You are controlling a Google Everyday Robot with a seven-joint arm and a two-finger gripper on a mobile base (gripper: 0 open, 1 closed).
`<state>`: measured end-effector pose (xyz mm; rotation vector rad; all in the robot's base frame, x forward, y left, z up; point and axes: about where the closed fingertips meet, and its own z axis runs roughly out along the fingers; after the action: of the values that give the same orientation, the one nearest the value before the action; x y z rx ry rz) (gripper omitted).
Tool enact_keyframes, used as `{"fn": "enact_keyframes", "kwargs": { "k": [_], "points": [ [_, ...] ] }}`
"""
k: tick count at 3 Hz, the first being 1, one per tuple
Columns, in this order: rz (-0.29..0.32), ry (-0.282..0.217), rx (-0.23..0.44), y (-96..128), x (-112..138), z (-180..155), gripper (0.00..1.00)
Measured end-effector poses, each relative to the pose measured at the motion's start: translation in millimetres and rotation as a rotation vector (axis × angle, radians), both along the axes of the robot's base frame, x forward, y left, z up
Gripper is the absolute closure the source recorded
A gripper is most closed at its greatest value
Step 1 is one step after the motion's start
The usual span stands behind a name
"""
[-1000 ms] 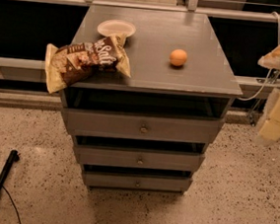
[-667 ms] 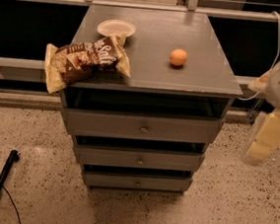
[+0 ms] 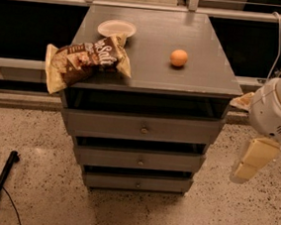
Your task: Open top drawer
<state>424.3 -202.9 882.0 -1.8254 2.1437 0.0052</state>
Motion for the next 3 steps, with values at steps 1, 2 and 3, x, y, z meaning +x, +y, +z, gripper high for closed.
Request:
{"fn": "enact_keyframes", "kwargs": {
  "k": [1, 2, 3],
  "points": [
    [0.014, -0.003, 0.029, 5.5, 4.9, -21.2, 0.0],
    [0.081, -0.04, 0.078, 22.5, 5.9, -61.5, 0.0],
    [0.144, -0.116, 0.06, 26.0, 16.1, -66.1, 0.0]
  ]
}}
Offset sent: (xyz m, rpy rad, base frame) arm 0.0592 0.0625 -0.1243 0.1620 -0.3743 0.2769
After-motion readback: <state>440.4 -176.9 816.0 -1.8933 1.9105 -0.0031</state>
